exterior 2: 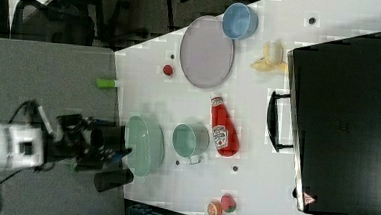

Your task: Pick Ketchup from the table and place it in strainer.

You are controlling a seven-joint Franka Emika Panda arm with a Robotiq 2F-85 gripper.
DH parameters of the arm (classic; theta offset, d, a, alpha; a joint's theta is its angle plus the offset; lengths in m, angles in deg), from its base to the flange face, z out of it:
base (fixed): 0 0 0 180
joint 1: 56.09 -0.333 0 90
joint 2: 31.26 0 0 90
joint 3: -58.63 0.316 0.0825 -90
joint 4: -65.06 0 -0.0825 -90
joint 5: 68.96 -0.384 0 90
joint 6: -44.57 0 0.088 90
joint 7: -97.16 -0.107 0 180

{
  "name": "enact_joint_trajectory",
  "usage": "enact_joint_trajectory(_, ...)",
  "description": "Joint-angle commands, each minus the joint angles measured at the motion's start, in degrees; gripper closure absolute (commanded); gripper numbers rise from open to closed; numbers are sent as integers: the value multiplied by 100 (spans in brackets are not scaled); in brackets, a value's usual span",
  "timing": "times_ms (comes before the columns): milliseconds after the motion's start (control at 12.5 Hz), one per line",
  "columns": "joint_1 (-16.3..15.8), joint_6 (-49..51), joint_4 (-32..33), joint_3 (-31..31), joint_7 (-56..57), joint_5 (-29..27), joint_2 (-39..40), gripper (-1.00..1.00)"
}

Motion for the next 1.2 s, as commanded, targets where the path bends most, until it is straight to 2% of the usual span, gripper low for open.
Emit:
enact_joint_trajectory(80, -4, -542, 671, 194, 1137, -49, 705, -100)
enact_joint_trajectory(400, -15, -1861, 1264, 295, 2588, -48, 1327, -100)
enact_joint_trajectory(800, -46, -3046, 1735, 296, 4466, -44, 2102, -100)
enact_joint_trajectory(1200, -59, -4028, 1892, 293, 5036, 171, 2857, -100)
